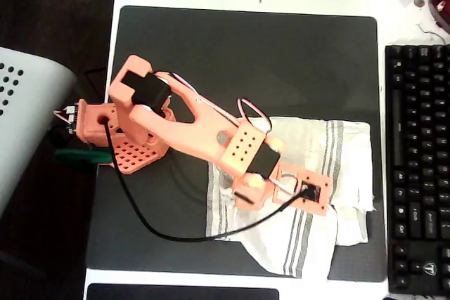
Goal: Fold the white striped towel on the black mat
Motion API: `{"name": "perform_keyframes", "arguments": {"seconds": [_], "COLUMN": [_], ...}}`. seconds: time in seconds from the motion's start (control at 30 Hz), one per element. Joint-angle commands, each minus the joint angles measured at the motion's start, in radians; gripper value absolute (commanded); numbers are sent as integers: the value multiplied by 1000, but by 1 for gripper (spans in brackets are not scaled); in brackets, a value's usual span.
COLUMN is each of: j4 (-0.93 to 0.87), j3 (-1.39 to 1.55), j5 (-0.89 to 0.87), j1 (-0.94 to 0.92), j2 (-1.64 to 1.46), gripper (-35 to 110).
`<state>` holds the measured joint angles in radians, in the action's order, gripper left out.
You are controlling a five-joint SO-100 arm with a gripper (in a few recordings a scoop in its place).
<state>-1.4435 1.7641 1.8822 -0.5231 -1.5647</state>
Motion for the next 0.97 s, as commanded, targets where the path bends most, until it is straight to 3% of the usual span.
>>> {"name": "perform_keyframes", "arguments": {"seconds": [0.0, 0.17, 0.27, 0.37, 0.5, 0.63, 0.77, 0.93], "j4": [-94, -270, -259, -110, 233, 477, 364, 44], "j3": [-160, -282, -186, -25, 218, 350, 301, 114], "j5": [63, 143, 184, 227, 342, 388, 359, 255], "j1": [-107, -272, -331, -376, -437, -462, -422, -290], "j2": [-91, -138, -169, -192, -189, -183, -341, -508], "gripper": [0, 0, 0, 0, 0, 14, 17, 17]}}
